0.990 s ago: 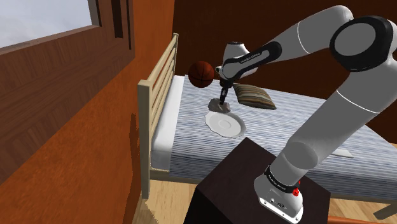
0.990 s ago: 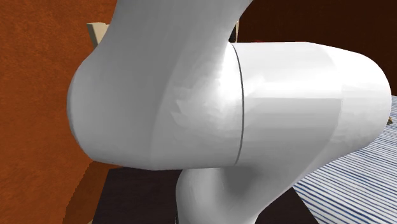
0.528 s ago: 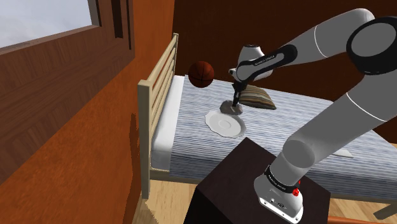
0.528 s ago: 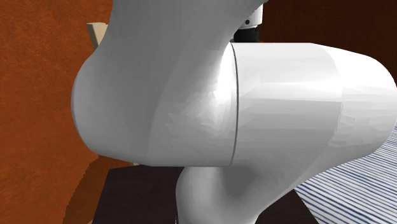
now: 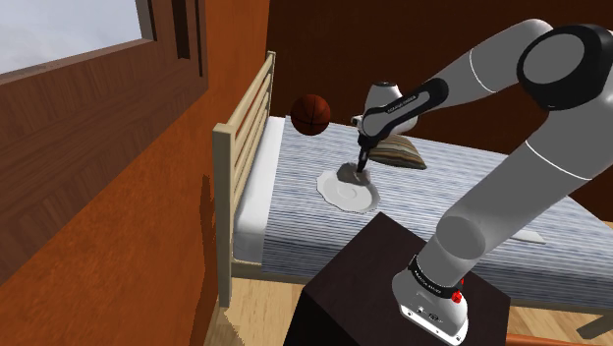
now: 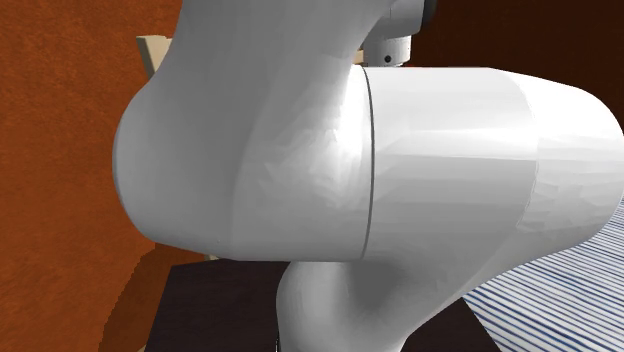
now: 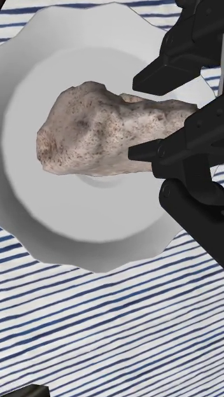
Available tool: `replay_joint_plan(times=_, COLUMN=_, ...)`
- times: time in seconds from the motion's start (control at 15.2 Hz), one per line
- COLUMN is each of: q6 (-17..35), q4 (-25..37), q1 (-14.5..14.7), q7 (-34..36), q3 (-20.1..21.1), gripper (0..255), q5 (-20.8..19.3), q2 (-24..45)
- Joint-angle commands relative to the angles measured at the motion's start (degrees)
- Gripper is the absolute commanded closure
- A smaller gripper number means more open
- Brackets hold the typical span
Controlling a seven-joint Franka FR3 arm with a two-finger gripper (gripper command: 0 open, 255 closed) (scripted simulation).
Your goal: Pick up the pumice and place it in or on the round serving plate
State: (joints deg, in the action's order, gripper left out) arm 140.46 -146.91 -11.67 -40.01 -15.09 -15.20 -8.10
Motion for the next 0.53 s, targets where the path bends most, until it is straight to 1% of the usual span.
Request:
replay_joint_plan(times=0.0, q6=1.9, q4=-0.3, q1=0.0, q7=0.1, q3=-0.1, gripper=255, q5=0.0, q2=1.5)
replay_joint_plan(times=0.46, q6=8.2, q4=-1.4, q1=-0.1, q7=0.6, q3=-0.4, gripper=255, q5=0.0, q2=6.7)
